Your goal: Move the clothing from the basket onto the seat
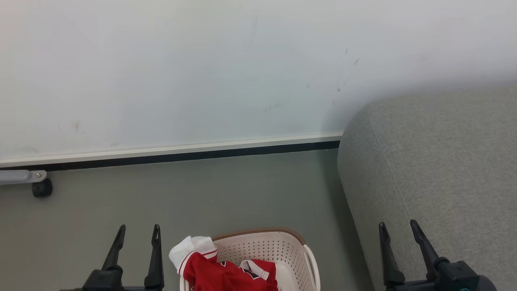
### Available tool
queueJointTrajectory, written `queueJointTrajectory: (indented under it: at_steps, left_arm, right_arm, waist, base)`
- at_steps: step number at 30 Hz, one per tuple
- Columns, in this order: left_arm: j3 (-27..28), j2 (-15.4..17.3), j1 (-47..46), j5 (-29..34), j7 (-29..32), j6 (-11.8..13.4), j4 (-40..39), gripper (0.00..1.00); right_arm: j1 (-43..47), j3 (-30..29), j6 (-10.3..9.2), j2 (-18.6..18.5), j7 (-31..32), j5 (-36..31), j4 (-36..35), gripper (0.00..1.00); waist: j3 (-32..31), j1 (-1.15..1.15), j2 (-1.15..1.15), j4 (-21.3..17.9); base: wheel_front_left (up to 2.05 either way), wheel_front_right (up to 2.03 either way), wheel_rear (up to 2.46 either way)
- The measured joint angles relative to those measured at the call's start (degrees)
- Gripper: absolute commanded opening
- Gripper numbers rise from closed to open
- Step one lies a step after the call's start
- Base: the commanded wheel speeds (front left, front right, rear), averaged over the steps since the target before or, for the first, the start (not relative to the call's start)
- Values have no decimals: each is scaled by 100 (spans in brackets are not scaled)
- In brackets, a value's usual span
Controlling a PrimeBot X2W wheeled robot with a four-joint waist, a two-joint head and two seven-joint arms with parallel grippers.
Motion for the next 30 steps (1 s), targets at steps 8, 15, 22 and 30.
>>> queueJointTrajectory:
  at_steps: [8,15,22,30]
  left_arm:
    - [41,-25,0,12,0,-33,14,100]
    - [54,-49,7,43,0,-55,11,100]
    - [32,-43,4,77,0,-130,-12,100]
    - [-152,25,-233,283,0,-291,236,100]
  right_arm:
    - [8,-40,0,1,0,-2,1,100]
    - [55,-57,0,10,-1,-3,-32,100]
    - [123,-123,0,15,-10,-37,-199,100]
    - [-48,-180,0,44,-15,-163,-401,100]
  waist:
    - [6,0,0,10]
    - [53,0,0,29]
    - [276,0,0,49]
    - [798,0,0,40]
  base:
    - [0,0,0]
    - [0,0,0]
    - [0,0,0]
    - [0,0,0]
